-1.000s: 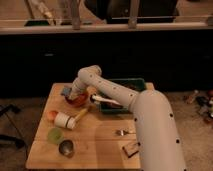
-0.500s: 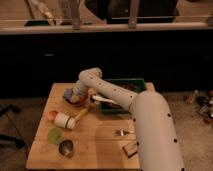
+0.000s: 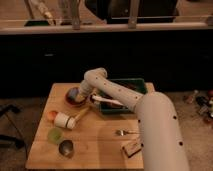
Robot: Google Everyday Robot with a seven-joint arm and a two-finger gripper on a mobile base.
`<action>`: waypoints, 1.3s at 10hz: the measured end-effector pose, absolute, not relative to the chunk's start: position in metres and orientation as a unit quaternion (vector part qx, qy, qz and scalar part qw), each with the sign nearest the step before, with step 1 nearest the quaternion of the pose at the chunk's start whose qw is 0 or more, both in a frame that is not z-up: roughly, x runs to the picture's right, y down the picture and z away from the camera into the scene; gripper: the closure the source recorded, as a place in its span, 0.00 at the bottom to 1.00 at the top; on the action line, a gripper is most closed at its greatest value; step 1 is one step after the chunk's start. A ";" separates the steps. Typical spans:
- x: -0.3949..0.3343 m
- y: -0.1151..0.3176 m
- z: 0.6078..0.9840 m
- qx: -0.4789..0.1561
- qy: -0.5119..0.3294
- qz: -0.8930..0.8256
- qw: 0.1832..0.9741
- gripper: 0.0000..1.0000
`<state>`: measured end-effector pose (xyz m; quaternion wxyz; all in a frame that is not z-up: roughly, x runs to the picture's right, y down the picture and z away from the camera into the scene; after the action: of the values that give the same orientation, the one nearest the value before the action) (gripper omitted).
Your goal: Wipe red bowl with sponge
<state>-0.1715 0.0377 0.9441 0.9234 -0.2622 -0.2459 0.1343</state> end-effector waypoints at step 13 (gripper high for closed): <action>-0.195 0.045 0.935 -0.286 -0.277 0.099 0.912 1.00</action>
<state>-0.1950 0.0445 0.9352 0.9121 -0.2856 -0.2770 0.0990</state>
